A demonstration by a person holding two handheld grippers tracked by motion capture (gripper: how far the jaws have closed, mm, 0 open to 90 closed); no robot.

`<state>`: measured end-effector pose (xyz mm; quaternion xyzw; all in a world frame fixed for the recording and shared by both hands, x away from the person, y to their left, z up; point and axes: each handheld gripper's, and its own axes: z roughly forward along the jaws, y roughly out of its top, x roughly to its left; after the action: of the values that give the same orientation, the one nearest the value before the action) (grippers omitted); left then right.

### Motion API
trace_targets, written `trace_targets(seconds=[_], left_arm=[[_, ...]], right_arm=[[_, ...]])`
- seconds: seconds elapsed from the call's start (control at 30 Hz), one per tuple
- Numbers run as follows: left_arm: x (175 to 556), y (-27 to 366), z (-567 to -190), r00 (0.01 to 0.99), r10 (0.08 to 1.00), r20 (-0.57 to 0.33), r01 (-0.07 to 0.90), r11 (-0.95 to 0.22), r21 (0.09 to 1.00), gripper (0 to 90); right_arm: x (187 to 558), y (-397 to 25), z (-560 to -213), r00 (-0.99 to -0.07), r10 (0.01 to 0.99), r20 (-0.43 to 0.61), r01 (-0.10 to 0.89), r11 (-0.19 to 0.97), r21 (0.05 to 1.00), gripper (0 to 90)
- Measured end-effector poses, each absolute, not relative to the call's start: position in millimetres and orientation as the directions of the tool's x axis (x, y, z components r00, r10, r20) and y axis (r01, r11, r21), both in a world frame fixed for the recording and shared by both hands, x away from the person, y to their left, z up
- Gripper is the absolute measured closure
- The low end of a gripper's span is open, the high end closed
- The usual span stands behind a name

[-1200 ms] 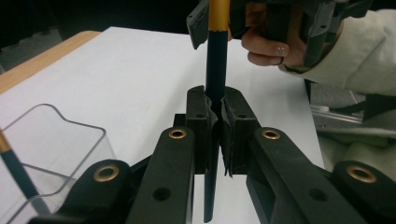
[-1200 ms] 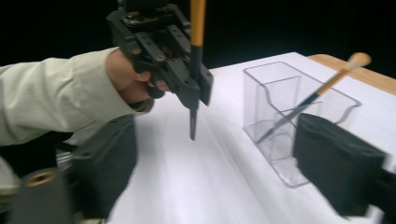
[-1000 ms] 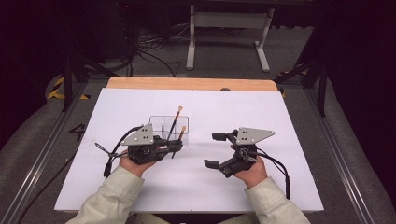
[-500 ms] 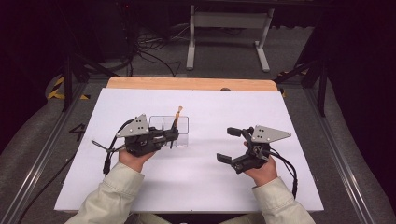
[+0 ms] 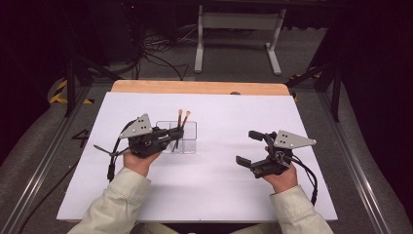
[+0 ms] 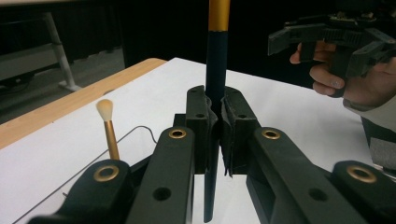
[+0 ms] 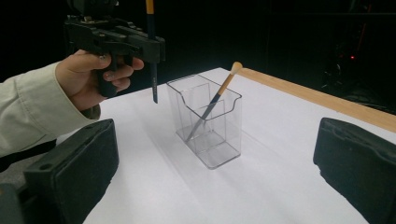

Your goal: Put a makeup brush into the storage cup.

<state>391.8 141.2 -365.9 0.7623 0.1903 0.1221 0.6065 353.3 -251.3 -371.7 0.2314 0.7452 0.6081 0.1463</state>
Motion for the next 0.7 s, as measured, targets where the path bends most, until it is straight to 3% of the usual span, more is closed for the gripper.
trace_targets(seconds=[0.7], left_arm=[[412,140,-372,0.858,0.513,-0.039,0.137,-0.155,0.978,82.7]], right_arm=[[348,-268,-374,-0.82,0.566,0.083,0.183,0.121,0.976,0.7]])
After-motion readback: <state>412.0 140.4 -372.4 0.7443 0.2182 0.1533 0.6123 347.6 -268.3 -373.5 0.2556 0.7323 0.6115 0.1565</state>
